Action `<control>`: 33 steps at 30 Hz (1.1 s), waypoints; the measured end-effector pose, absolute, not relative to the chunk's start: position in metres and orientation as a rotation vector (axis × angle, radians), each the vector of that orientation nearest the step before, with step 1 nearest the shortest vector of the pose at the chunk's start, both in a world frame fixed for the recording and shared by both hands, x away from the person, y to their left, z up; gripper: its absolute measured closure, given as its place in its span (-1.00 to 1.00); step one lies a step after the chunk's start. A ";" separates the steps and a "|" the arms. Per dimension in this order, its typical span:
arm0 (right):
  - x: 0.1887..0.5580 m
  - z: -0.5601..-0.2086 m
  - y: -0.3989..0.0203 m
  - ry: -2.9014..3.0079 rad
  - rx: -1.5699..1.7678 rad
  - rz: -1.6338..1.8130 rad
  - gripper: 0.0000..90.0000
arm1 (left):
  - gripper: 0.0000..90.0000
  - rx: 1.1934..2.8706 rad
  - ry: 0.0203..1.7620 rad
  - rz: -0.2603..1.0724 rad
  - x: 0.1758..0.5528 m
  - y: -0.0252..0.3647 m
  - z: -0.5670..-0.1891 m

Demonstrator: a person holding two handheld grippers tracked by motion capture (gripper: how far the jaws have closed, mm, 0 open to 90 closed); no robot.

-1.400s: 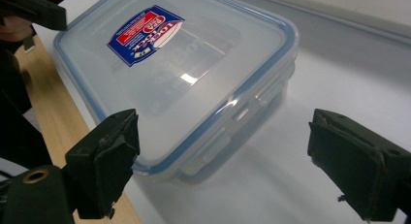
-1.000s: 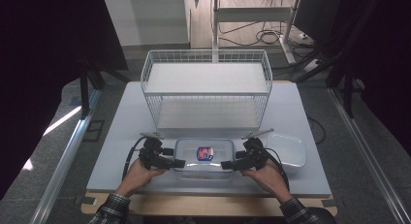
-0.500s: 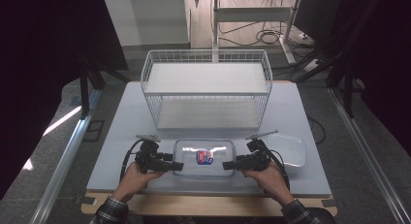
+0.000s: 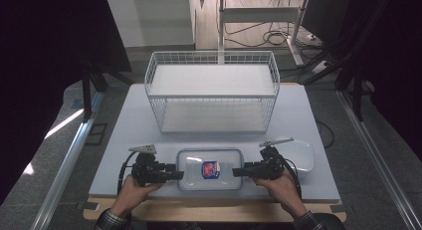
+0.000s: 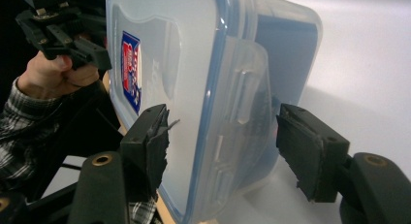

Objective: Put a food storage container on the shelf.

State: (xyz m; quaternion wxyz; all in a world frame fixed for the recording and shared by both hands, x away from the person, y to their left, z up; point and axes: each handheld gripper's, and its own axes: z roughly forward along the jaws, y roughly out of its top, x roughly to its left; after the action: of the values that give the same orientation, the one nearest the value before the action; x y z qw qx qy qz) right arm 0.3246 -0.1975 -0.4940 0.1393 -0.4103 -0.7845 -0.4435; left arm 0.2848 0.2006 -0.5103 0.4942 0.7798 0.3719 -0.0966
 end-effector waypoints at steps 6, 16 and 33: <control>0.323 -0.493 -0.201 -2.265 -1.188 -1.335 0.07 | 0.14 1.882 0.904 -0.236 0.283 0.201 -0.511; 0.316 -0.490 -0.203 -2.270 -1.197 -1.330 0.12 | 0.20 1.844 0.966 -0.234 0.280 0.200 -0.509; 0.314 -0.471 -0.196 -2.329 -1.220 -1.442 0.11 | 0.21 1.788 1.025 -0.126 0.284 0.197 -0.483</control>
State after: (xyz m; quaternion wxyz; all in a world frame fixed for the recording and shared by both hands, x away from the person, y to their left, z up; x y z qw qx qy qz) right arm 0.3138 -0.1960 -0.4705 0.0714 -0.4059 -0.7747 -0.4795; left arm 0.2837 0.1969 -0.4826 0.5129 0.7434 0.4261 -0.0525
